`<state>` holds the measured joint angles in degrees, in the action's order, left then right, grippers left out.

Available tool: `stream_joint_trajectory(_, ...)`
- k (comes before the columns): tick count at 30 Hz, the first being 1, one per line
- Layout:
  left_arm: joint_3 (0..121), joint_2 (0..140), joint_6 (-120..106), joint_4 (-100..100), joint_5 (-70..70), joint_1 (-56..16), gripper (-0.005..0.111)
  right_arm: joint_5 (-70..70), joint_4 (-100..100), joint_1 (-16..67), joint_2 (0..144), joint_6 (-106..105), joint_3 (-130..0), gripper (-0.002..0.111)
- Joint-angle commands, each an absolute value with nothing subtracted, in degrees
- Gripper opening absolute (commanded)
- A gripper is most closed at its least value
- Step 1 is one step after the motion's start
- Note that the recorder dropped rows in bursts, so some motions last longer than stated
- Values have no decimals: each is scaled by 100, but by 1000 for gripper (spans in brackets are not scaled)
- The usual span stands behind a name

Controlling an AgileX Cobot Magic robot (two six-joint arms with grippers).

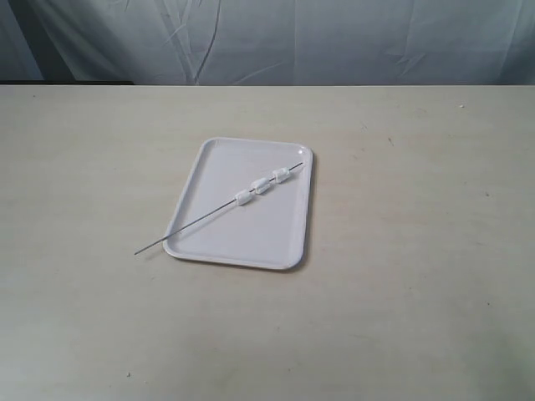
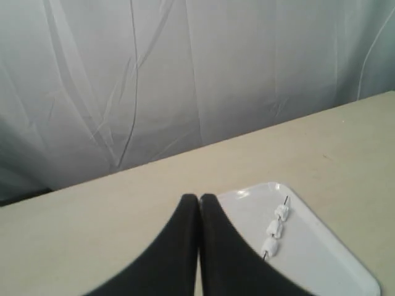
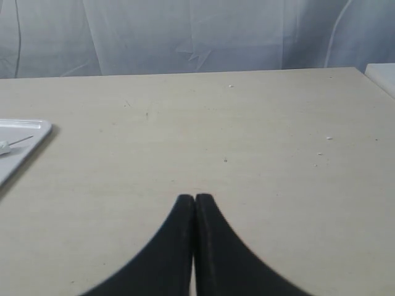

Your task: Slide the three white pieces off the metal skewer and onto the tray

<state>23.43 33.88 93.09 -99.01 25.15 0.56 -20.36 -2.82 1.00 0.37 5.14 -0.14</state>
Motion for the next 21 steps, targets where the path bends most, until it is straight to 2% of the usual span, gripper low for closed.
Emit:
stream_joint_trajectory(1, 2415, 3912, 9592, -9975, 2421, 73, 0, -2001, -285, 70, 0, 505, 0, -1)
stream_joint_trajectory(5, 2503, 4390, 10043, -9995, 2433, 73, 0, -1343, -475, 70, 0, 494, 0, -1)
stream_joint_trajectory(11, 2665, 5053, 10536, -9995, 2822, 73, 0, 754, 1115, 70, 0, 549, 0, -1)
stream_joint_trajectory(13, 2733, 5270, 10721, -9995, 2954, 73, 0, 1057, 1700, 70, 0, 803, 0, -1)
stream_joint_trajectory(16, 2839, 5664, 10879, -9995, 3209, 73, 0, 1194, 1887, 70, 0, 1041, 0, -1)
stream_joint_trajectory(21, 2987, 6160, 10891, -9995, 3359, 73, 0, 466, 1815, 70, 5, 1135, -330, -1)
